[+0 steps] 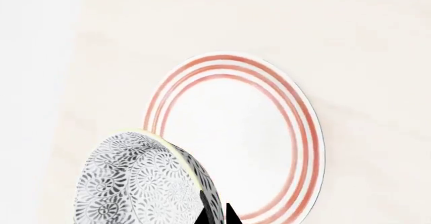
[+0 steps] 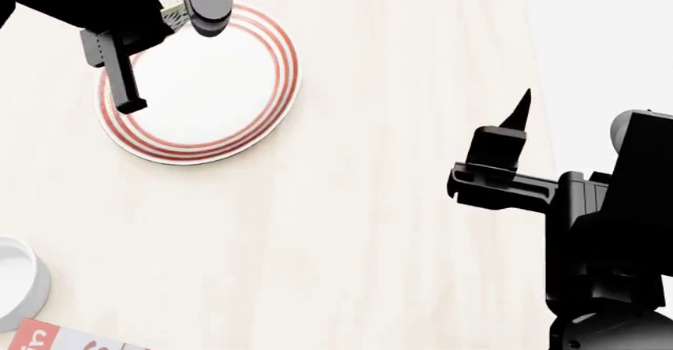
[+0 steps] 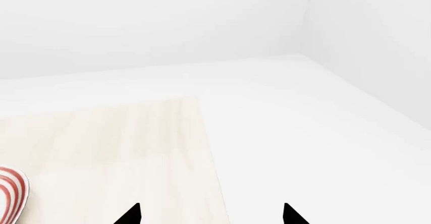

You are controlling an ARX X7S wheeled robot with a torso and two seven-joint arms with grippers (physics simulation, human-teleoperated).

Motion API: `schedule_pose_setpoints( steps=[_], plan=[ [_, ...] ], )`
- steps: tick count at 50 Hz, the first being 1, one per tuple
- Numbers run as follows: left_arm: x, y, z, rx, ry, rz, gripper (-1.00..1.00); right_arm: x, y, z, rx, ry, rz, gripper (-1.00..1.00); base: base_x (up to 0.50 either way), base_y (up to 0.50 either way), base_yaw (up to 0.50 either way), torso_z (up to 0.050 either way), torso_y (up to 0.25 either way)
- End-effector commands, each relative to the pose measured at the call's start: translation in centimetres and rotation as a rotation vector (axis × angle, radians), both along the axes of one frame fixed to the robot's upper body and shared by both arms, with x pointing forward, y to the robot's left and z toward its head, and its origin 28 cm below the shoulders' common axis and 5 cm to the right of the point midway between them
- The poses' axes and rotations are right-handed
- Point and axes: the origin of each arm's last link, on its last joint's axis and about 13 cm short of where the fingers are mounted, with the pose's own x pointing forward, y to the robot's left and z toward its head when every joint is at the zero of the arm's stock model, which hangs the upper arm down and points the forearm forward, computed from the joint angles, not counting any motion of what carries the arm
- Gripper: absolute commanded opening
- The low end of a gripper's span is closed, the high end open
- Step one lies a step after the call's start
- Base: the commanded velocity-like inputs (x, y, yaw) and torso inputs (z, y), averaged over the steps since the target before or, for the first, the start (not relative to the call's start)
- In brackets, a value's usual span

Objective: Pick the akita bowl next to the ramekin and place it on the plate.

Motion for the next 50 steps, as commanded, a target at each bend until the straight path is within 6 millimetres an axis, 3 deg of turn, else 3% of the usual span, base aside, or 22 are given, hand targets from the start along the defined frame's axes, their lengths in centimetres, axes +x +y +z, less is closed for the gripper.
schedule_pose_setpoints(
  steps=[1,17,50],
  plan=[
    [1.0,-1.2,-0.8,-0.004,-0.007,-0.014,-1.0,0.1,-0.1,0.2,0.019,-0.013,-0.002,1.0,0.0,0.0,0.0,0.0,0.0],
    [2.2,-1.5,-2.5,-0.009,-0.013,0.007,-1.0,0.1,-0.1,0.4,0.019,-0.013,-0.002,1.0,0.0,0.0,0.0,0.0,0.001],
    [2.7,-1.9,-4.8,-0.022,-0.005,0.015,-1.0,0.1,-0.1,0.2,0.019,-0.013,-0.002,1.0,0.0,0.0,0.0,0.0,0.0]
  ],
)
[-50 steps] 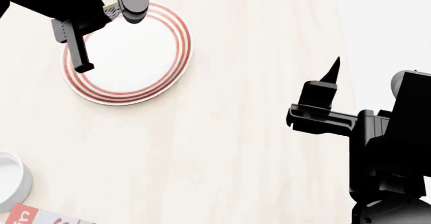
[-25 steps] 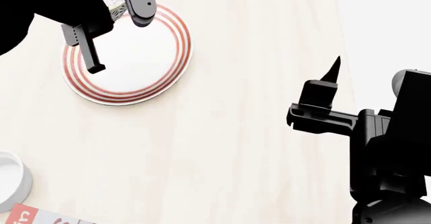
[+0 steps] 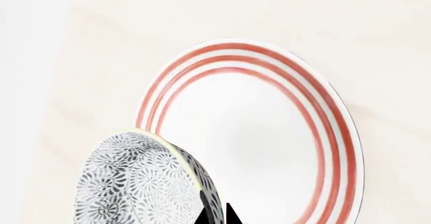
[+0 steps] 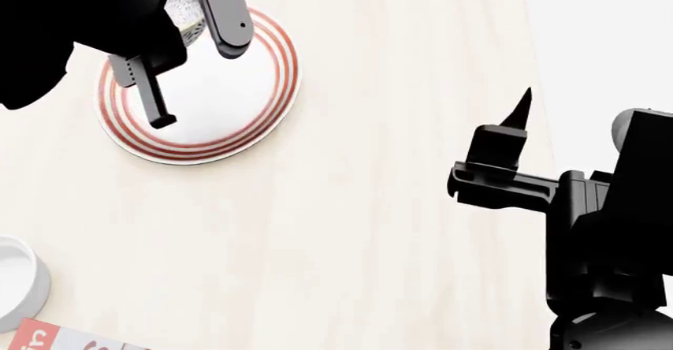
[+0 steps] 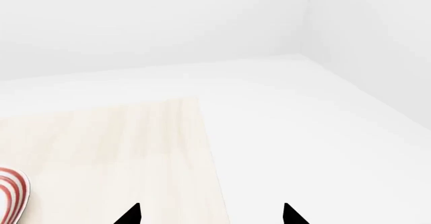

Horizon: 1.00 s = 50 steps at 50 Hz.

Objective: Pick the akita bowl next to the ramekin and place it on the plate.

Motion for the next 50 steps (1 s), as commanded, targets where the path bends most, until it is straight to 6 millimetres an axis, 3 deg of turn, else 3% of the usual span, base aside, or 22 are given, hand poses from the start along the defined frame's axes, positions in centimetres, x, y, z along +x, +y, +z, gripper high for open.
schedule_pose_setpoints(
  steps=[1,50],
  plan=[
    [0.0,-1.5,-0.9,-0.014,0.017,-0.053,-1.0,0.2,-0.1,0.2,0.018,-0.013,-0.003,1.0,0.0,0.0,0.0,0.0,0.0],
    [0.8,-2.0,-4.4,-0.03,0.001,-0.026,-1.0,0.1,-0.1,0.1,0.019,-0.012,-0.001,1.0,0.0,0.0,0.0,0.0,0.0]
  ],
)
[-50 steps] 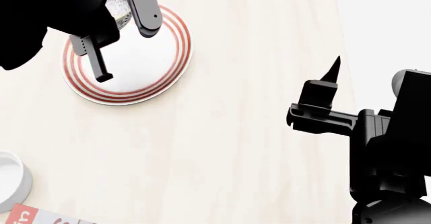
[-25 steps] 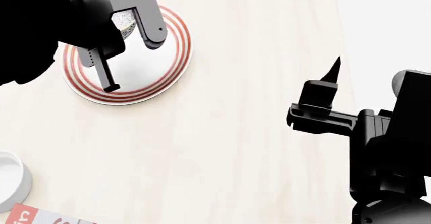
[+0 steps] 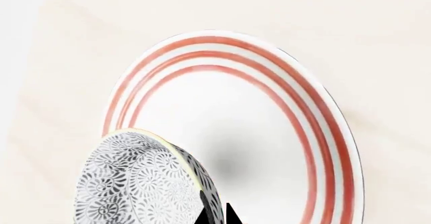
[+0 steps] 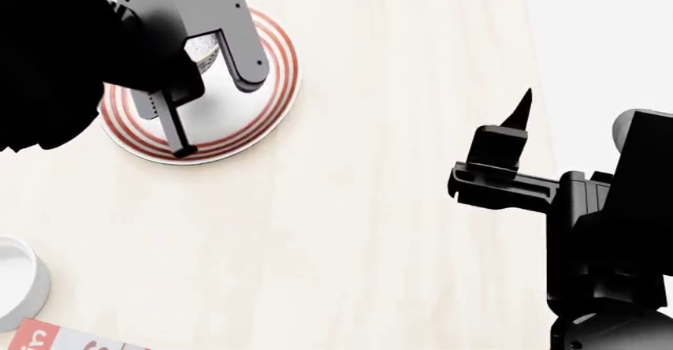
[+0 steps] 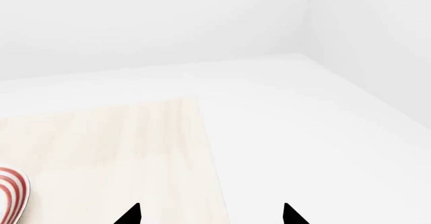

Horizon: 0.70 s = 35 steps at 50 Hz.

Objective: Pick the akita bowl next to the ramekin and place it on the plate.

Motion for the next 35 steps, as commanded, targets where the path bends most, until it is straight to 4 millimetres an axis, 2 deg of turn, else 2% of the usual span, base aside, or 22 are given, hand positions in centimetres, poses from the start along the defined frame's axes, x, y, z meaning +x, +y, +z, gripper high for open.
schedule_pose_setpoints(
  steps=[1,35],
  plan=[
    [0.03,-1.44,-0.55,-0.014,0.002,-0.049,-1.0,0.16,-0.09,0.18,0.017,-0.014,-0.002,1.0,0.0,0.0,0.0,0.0,0.0],
    [0.11,-1.72,-1.04,-0.026,-0.037,-0.056,-1.0,0.24,-0.1,0.08,0.016,-0.015,-0.001,1.0,0.0,0.0,0.0,0.0,0.0]
  ],
)
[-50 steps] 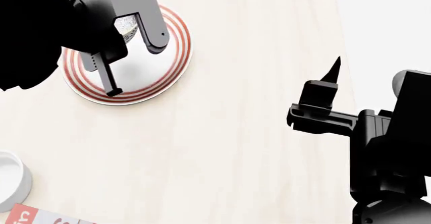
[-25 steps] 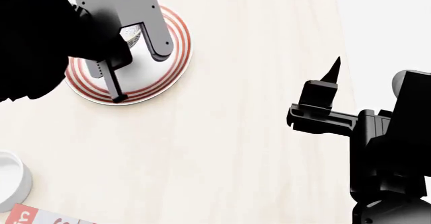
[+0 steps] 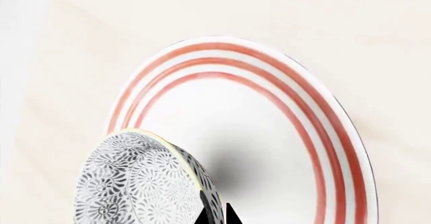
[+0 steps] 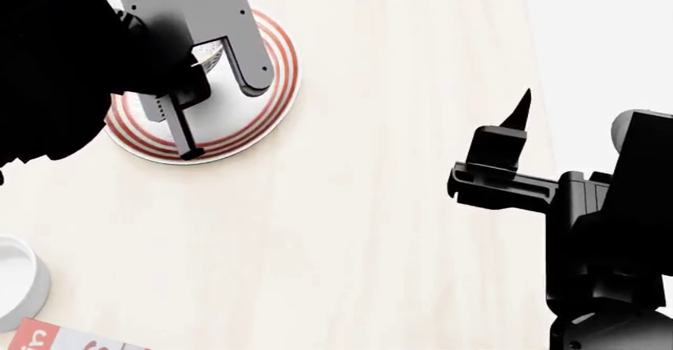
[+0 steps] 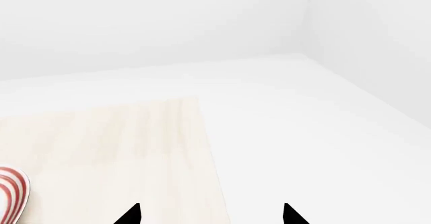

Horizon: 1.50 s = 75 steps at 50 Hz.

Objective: Pick the akita bowl next to the ramekin and place it on the plate.

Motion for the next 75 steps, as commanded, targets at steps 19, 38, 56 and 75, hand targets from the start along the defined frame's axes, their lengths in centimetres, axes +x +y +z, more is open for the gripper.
schedule_pose_setpoints(
  steps=[19,38,56,75],
  plan=[
    [-0.1,-1.5,-0.3,-0.015,0.014,-0.051,-1.0,0.1,-0.1,0.3,0.016,-0.015,-0.001,1.0,0.0,0.0,0.0,0.001,0.001],
    [-0.2,-1.5,0.3,-0.016,0.001,-0.047,1.0,0.1,-0.1,0.3,0.016,-0.015,-0.001,1.0,0.0,0.0,0.0,0.0,0.0],
    [-0.3,-1.7,1.3,-0.022,-0.027,-0.061,1.0,0.1,-0.1,0.2,0.017,-0.013,-0.003,1.0,0.0,0.0,0.0,0.0,0.0],
    [-0.6,-3.0,2.5,-0.047,-0.076,-0.157,1.0,0.1,-0.1,0.2,0.016,-0.014,-0.003,1.0,0.0,0.0,0.0,0.0,0.0]
  ],
)
